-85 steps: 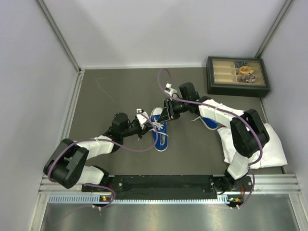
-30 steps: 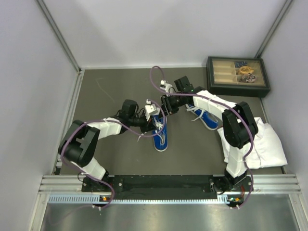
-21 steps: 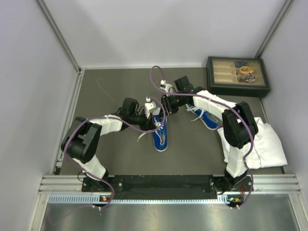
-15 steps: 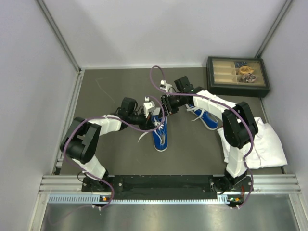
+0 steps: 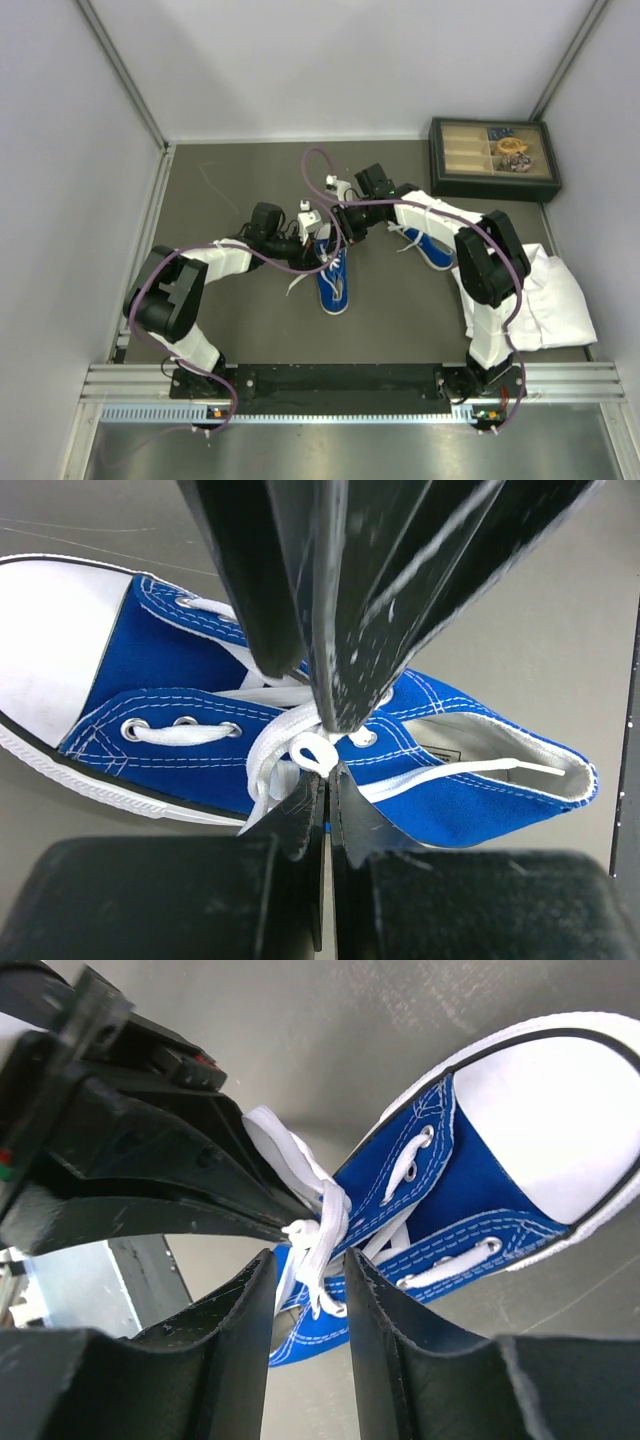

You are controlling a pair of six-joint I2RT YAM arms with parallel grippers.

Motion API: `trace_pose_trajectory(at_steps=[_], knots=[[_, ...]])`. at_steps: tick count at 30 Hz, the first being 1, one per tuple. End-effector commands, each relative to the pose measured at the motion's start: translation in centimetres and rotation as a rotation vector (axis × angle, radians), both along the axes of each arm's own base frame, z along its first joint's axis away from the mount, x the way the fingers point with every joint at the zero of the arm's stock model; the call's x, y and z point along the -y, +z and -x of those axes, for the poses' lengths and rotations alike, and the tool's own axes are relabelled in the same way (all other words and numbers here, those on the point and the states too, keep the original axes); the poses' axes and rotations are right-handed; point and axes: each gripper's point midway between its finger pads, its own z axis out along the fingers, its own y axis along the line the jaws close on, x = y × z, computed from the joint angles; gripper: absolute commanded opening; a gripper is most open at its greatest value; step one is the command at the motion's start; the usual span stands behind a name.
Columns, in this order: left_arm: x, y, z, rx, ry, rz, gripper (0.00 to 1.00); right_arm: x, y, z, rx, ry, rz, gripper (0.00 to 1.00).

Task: Tie the shoes

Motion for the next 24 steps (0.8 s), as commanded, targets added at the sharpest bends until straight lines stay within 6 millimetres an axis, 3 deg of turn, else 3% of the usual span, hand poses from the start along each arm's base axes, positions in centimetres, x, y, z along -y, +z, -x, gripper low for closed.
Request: trace_pose_trajectory(at_steps=[1,11,16,20,24], knots=[[0.3,1.2,-0.1,0.013,-0.017,0.037,0.00,-1.2,-0.1,-0.3,0.065,0.050,0.001,0.34],[0.4,1.1,-0.1,0.011,-0.019,0.039,0.00,-1.5,-0.7,-0.2,0.080,0.071,0.023,0.30],[0.4,1.0,0.0,0.005,-0.025,0.039,0.00,-1.6,0.0,-0.5,0.098,0.062,0.009,0.08],[0.4,0.9,0.2,-0.010,-0.035,0.038,0.00,-1.8,1.3,-0.5,0.109,0.049,-0.022,0.01],[0.5,0.8,0.1,-0.023,-0.039,0.034,0.00,-1.9,1.9,-0.4,0.111,0.046,-0.042,0.00]])
